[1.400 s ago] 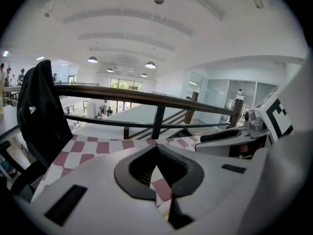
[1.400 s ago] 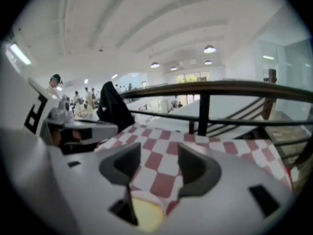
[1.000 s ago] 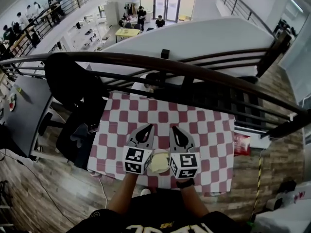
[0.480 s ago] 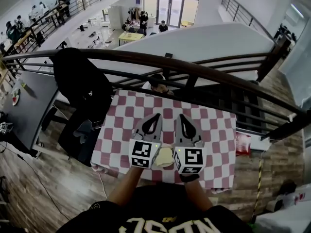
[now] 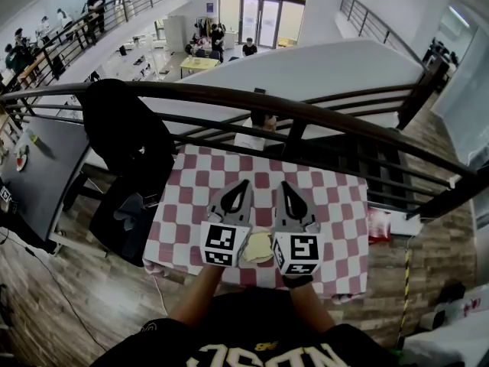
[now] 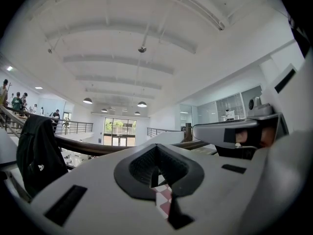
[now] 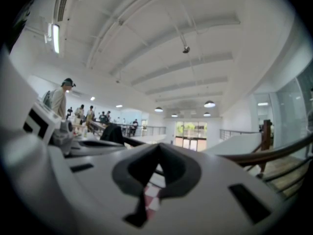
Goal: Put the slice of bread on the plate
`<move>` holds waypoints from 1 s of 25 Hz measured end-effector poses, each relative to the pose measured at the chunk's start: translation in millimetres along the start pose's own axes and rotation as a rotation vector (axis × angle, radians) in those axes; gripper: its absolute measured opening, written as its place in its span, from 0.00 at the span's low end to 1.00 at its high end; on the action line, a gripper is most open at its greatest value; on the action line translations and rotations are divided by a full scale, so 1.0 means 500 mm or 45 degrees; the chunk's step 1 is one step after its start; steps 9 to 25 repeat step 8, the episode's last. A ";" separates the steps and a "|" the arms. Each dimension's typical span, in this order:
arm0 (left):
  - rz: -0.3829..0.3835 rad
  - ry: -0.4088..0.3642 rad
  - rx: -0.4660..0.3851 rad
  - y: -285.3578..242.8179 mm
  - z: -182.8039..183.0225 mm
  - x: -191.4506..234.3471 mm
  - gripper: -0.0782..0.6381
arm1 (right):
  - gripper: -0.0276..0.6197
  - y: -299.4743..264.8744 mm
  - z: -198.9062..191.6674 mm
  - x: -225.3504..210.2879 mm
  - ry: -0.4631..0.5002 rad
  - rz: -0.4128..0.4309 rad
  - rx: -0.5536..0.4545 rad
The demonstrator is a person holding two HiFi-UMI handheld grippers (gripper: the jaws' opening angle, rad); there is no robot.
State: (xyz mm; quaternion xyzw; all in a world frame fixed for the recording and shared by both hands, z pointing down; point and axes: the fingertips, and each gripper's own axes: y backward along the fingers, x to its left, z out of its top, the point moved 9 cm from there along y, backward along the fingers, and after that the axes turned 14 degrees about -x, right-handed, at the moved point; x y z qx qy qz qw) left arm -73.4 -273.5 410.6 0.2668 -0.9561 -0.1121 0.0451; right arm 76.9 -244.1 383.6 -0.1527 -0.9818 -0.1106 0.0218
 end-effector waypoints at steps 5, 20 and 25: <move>-0.003 -0.008 -0.009 0.008 0.003 0.000 0.13 | 0.07 0.007 -0.003 0.001 0.018 0.004 0.022; -0.010 -0.012 -0.008 0.012 0.003 -0.004 0.13 | 0.07 0.011 -0.005 -0.004 0.021 -0.017 0.035; -0.010 -0.012 -0.008 0.012 0.003 -0.004 0.13 | 0.07 0.011 -0.005 -0.004 0.021 -0.017 0.035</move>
